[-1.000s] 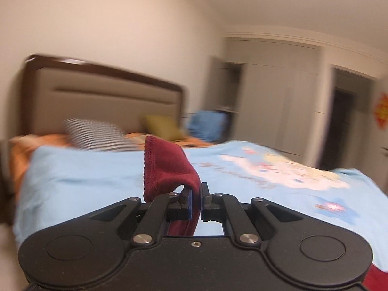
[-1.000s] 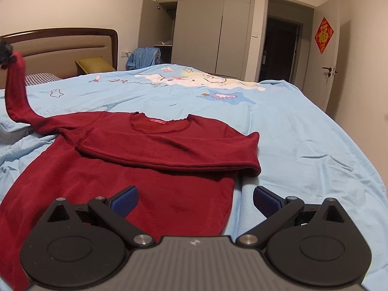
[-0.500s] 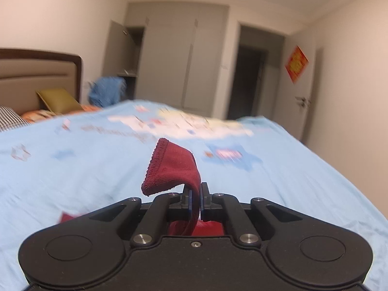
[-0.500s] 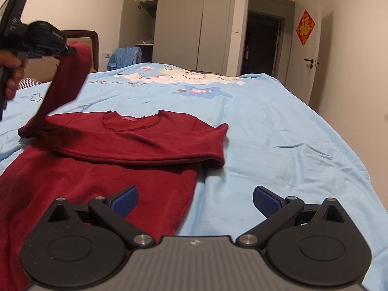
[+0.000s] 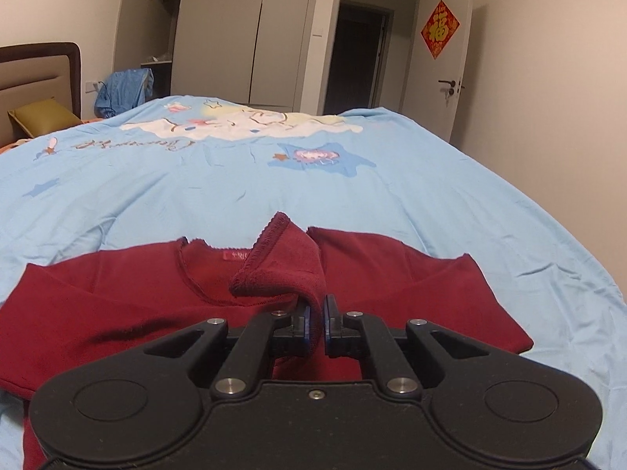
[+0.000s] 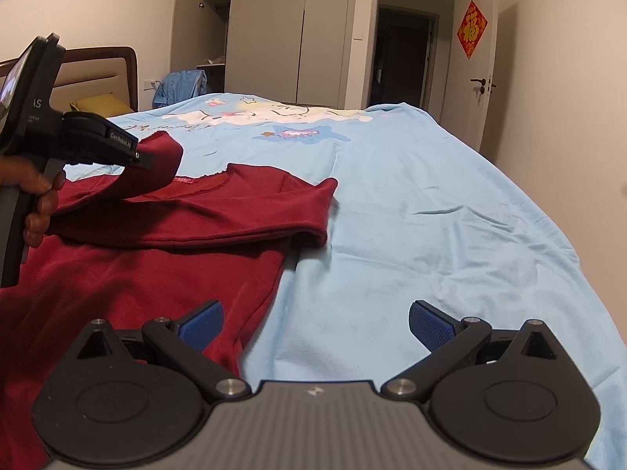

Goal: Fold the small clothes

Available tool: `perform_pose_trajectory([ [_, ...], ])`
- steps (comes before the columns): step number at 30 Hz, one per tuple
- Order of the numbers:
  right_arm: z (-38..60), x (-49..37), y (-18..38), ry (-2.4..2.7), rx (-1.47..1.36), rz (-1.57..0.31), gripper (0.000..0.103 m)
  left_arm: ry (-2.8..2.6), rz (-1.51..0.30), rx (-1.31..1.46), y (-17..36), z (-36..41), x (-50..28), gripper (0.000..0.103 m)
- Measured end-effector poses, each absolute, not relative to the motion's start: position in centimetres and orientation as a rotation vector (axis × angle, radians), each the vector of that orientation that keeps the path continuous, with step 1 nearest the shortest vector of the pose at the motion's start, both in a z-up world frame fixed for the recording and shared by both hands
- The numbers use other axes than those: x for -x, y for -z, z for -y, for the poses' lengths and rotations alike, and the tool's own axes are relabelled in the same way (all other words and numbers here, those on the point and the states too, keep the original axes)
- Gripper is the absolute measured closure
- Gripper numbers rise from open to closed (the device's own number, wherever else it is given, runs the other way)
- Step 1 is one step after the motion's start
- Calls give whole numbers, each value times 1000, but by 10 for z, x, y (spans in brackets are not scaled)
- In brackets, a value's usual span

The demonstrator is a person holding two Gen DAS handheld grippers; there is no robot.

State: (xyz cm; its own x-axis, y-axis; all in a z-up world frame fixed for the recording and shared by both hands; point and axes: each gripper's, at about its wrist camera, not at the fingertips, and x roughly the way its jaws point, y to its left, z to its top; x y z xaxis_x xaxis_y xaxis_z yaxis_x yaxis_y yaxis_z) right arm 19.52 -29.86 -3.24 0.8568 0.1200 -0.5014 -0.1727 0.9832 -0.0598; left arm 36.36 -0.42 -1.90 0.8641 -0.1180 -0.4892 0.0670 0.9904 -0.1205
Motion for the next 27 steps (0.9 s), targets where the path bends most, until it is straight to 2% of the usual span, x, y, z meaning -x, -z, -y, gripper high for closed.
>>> perform_pose_trajectory([
  [4,298,-195,34,-151,98,-525,0,151,-548,133,23,4,-362,94],
  [9,297,-195,35,-146,96,-532,0,206,-577,167,28,6,-361,83],
  [12,297,-194,34,-144,97,-532,0,218,-583,188,26,2,-357,57],
  [13,297,-194,35,-144,97,-532,0,218,-580,194,24,0,-353,52],
  [15,297,-195,35,-144,94,-534,0,212,-575,202,19,-7,-348,36],
  [19,295,-199,36,-158,74,-537,0,154,-570,213,9,-28,-337,20],
  [21,292,-203,35,-174,60,-536,0,94,-570,222,5,-43,-333,7],
  [23,288,-209,34,-196,38,-535,0,16,-560,236,2,-60,-327,1],
  [27,275,-226,32,-248,-23,-544,0,-104,-562,242,1,-96,-315,1],
])
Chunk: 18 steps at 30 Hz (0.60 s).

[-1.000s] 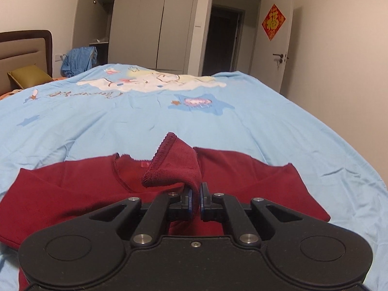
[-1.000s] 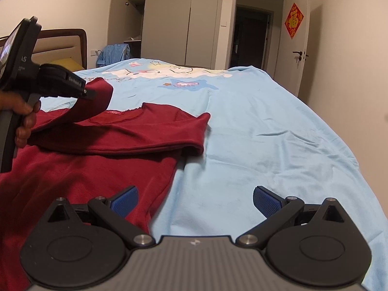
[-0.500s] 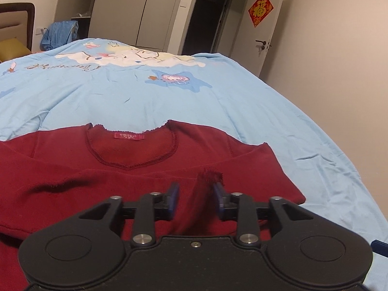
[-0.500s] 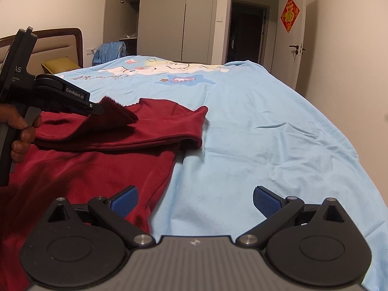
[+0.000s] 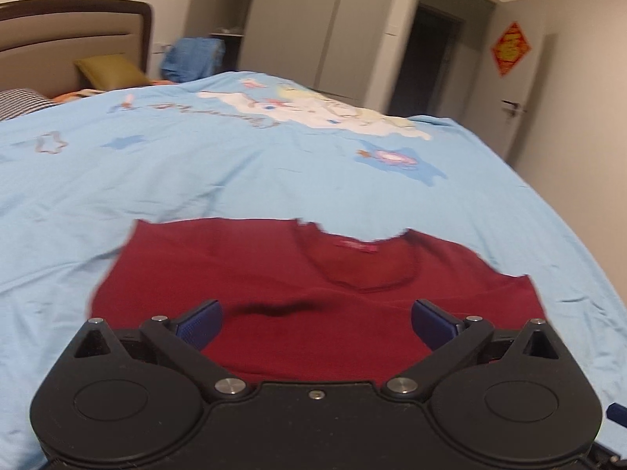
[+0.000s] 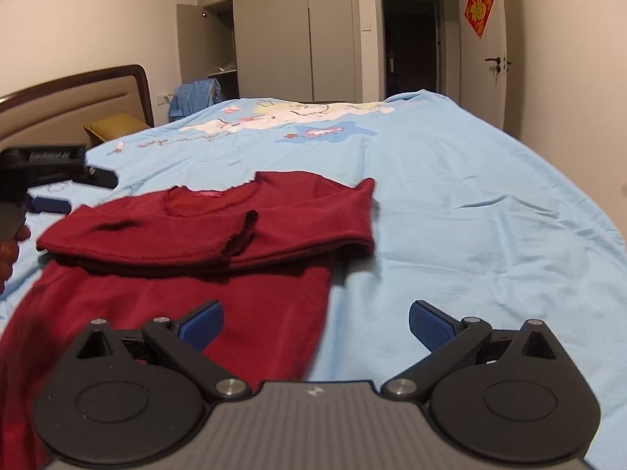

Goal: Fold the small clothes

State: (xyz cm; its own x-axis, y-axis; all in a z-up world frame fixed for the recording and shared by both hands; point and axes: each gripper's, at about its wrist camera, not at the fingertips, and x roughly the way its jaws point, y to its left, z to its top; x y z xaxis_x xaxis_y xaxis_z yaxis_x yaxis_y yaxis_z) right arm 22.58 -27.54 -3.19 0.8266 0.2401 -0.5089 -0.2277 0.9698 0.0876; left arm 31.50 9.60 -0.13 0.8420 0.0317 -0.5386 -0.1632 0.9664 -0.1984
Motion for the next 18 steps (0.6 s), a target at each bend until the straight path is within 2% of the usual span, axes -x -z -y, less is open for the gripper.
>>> perform_pose_trajectory([
  [6,245,-252,29,-355,-46,-527,1,-281,-578,261,10,-163,-296,1],
  [11,220,-285,30,-429,-70,-532,15,-316,-552,354,16,-215,-281,1],
  [14,210,-306,34,-440,-104,-560,29,-299,-532,437,19,-238,-284,1],
  [16,203,-319,38,-438,-126,-580,34,-275,-527,492,22,-251,-291,5],
  [18,199,-329,42,-433,-141,-599,42,-256,-539,545,26,-261,-300,16],
])
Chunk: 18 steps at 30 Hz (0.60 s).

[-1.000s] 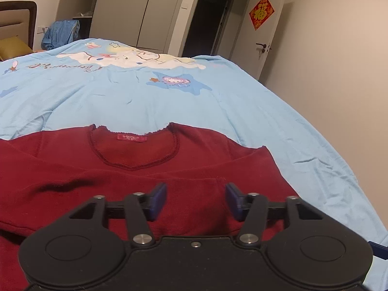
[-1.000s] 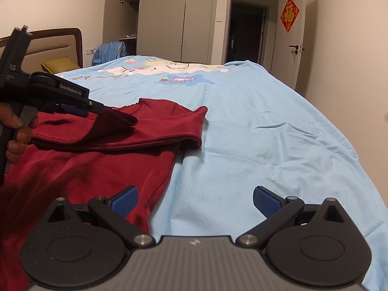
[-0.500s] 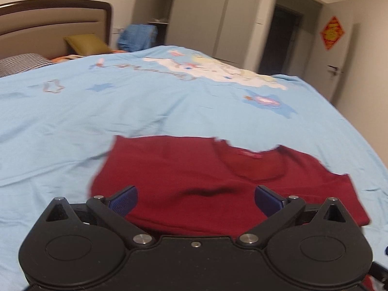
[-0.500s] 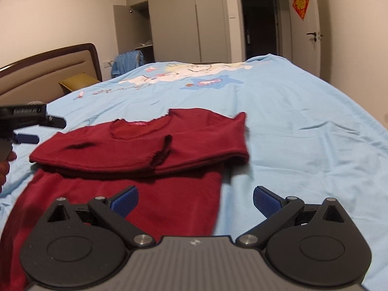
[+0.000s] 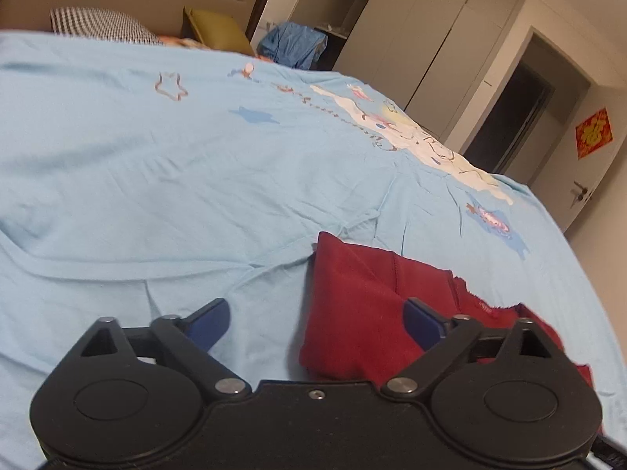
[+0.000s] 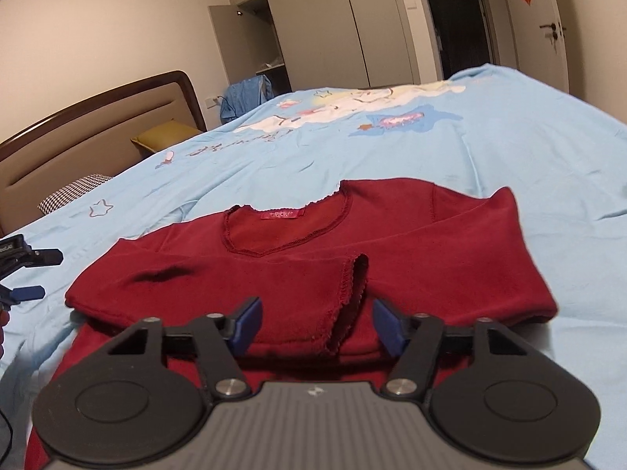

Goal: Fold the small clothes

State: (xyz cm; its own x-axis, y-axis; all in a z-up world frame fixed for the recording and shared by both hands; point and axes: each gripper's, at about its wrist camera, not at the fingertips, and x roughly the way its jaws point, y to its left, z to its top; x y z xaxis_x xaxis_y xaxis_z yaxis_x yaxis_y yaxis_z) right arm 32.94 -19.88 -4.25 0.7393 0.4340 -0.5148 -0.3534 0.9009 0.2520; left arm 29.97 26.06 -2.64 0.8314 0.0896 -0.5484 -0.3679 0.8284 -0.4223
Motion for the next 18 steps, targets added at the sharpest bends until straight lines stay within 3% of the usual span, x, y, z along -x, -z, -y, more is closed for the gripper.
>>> perform_pose_trajectory([
  [2,195,-337,47,-424,-146,-615,47,-250,-563,600,33,-268,-309,25],
  [7,187,-345,55,-409,-156,-638,58,-217,-601,650,44,-269,-331,33],
  [10,184,-346,59,-396,-147,-644,68,-186,-640,657,50,-265,-344,66],
  [11,184,-346,59,-389,-146,-647,71,-183,-654,655,51,-262,-347,83],
  [12,184,-347,60,-382,-146,-649,77,-186,-658,645,50,-259,-348,90],
  [15,185,-347,59,-376,-139,-650,92,-183,-615,589,38,-247,-343,96],
  [18,183,-342,53,-374,-80,-616,97,-211,-595,478,24,-232,-339,96],
])
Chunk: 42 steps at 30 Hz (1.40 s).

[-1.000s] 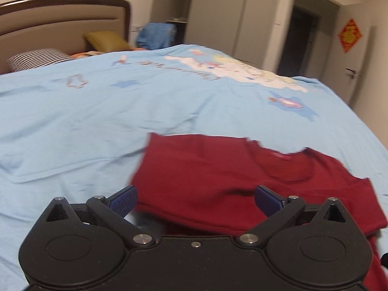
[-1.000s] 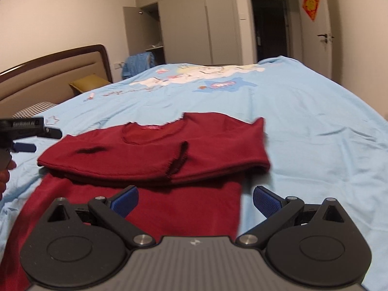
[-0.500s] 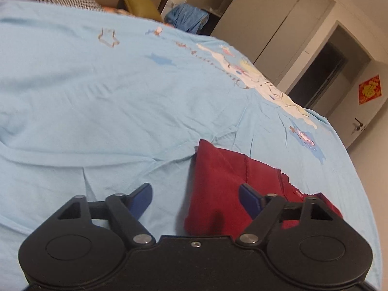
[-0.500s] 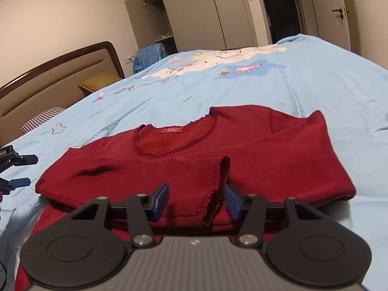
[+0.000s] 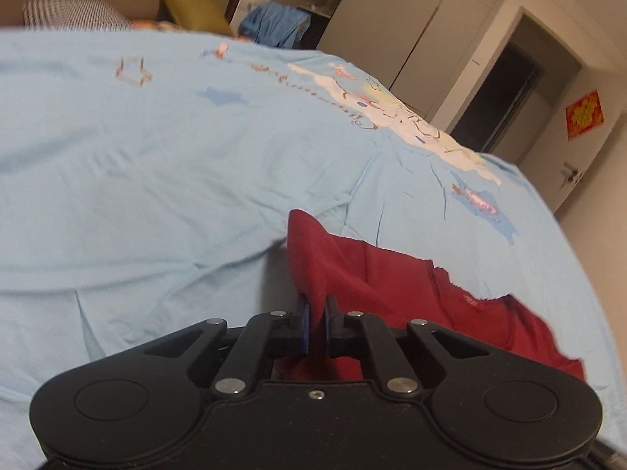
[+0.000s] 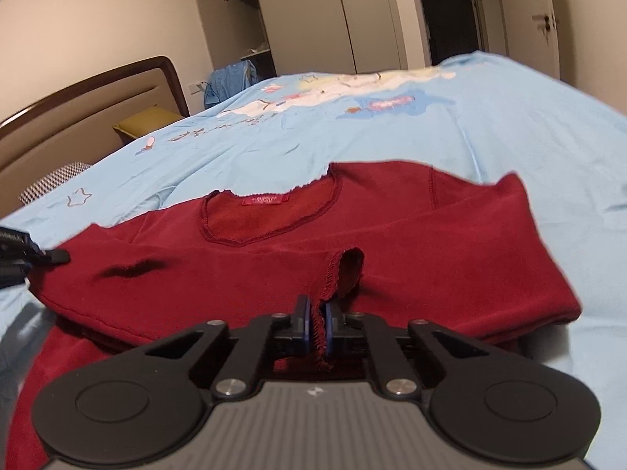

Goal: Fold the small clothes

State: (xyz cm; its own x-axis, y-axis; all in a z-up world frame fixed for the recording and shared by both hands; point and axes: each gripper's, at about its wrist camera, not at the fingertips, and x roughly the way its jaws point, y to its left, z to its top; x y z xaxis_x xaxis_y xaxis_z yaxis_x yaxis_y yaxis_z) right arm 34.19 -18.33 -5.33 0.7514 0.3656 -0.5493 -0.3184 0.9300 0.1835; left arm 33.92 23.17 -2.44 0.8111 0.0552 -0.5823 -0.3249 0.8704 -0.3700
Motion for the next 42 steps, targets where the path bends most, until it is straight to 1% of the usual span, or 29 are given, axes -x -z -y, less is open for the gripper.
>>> perform_pose_trajectory([
  [1,182,-340,51,-365,-46,-597,97,-208,-601,461,24,-229,-339,96],
  [3,183,-340,47,-340,-16,-574,98,-195,-626,473,28,-230,-340,86],
  [5,187,-344,46,-315,-19,-576,98,-190,-626,473,28,-233,-336,84],
  [7,192,-349,46,-305,-34,-583,98,-175,-604,457,26,-234,-328,78],
  [9,195,-351,45,-322,-45,-588,98,-168,-579,434,22,-234,-317,61],
  [13,195,-353,42,-334,-19,-576,98,-155,-565,348,20,-231,-295,52],
  [15,195,-355,38,-337,-23,-567,98,-152,-571,279,21,-226,-285,41],
  [16,196,-357,36,-337,-26,-562,98,-151,-573,240,23,-222,-280,37],
  [17,196,-359,33,-339,-30,-556,98,-144,-577,202,26,-217,-276,31],
  [18,197,-361,29,-341,-32,-549,98,-130,-584,169,29,-212,-273,28],
  [22,197,-370,15,-346,-22,-520,98,-104,-628,29,44,-189,-274,28],
  [25,199,-374,7,-348,-19,-507,98,-133,-637,-59,52,-177,-283,30],
  [27,199,-375,4,-349,-15,-505,97,-170,-635,-88,54,-175,-290,39],
  [31,199,-372,8,-353,-12,-523,97,-212,-588,-79,49,-178,-296,48],
  [34,200,-369,16,-363,-15,-555,97,-205,-561,-75,46,-179,-296,60],
  [36,199,-366,23,-373,-14,-578,97,-172,-550,-79,46,-177,-295,77],
  [37,198,-365,26,-377,-11,-588,97,-166,-548,-87,46,-175,-295,80],
  [38,197,-364,29,-381,-9,-596,97,-170,-545,-98,46,-173,-294,88],
  [42,197,-358,35,-382,-15,-608,97,-242,-552,-51,46,-178,-292,93],
])
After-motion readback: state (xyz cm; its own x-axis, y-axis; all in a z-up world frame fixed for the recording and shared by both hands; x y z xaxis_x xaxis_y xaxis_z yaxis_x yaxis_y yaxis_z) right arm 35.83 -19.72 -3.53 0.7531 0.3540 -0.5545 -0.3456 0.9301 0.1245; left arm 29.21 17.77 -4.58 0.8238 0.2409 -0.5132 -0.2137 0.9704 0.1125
